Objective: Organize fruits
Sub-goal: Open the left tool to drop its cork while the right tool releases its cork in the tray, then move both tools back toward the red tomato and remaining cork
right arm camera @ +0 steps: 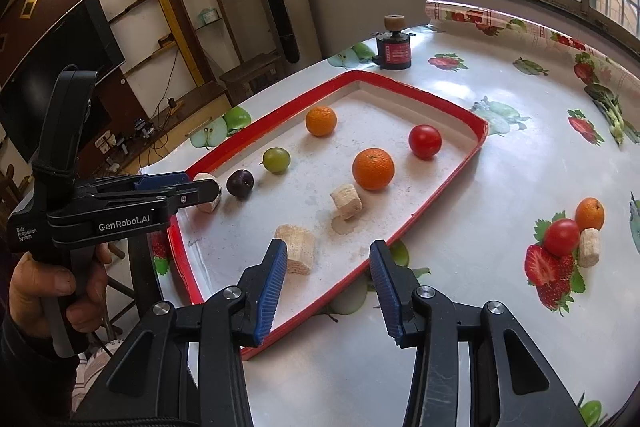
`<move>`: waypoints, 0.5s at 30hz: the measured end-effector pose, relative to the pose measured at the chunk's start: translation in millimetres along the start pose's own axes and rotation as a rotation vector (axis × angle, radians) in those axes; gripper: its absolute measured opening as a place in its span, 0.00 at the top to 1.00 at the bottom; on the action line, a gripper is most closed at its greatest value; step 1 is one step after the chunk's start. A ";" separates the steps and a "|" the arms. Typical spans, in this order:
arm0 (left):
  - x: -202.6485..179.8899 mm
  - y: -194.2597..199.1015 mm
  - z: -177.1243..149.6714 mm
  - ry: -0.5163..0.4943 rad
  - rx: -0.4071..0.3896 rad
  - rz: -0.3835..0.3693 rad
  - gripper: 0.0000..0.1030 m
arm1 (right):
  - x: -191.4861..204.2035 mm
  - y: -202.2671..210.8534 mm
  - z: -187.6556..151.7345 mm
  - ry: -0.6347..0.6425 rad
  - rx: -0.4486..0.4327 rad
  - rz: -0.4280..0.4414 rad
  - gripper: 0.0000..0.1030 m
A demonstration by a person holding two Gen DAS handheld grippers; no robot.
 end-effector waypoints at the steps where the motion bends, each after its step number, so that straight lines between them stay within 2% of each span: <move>1: -2.3 1.2 -0.3 -0.004 -0.001 -0.002 0.53 | -2.6 3.1 -1.4 -0.005 -0.003 -0.005 0.57; 15: -48.2 8.7 -8.9 -0.074 0.009 -0.058 0.53 | -55.6 41.8 -37.3 -0.117 -0.027 -0.092 0.56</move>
Point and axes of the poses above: each gripper's, at about its wrist camera, not at the fingertips, and y roughly against the way its jaws point, x to its left, z to its top, the point moved 1 cm from there along -y, roughly the way its jaws point, and after that the axes turned 6 degrees about y, right-handed, at the moved point
